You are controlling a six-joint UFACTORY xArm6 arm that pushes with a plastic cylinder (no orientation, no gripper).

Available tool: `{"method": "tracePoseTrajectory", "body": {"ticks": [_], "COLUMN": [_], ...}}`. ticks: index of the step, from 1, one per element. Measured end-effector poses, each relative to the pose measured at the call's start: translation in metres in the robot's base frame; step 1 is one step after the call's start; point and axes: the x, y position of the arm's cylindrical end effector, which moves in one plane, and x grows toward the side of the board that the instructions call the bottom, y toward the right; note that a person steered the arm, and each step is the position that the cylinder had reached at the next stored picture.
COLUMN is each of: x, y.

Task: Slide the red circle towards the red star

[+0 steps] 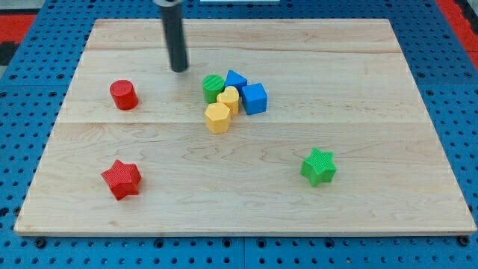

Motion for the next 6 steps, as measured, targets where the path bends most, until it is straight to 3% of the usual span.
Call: {"method": "tracePoseTrajectory", "body": {"ticks": [1, 2, 3, 6], "x": [0.001, 0.040, 0.054, 0.115], "y": [-0.070, -0.067, -0.055, -0.088]}}
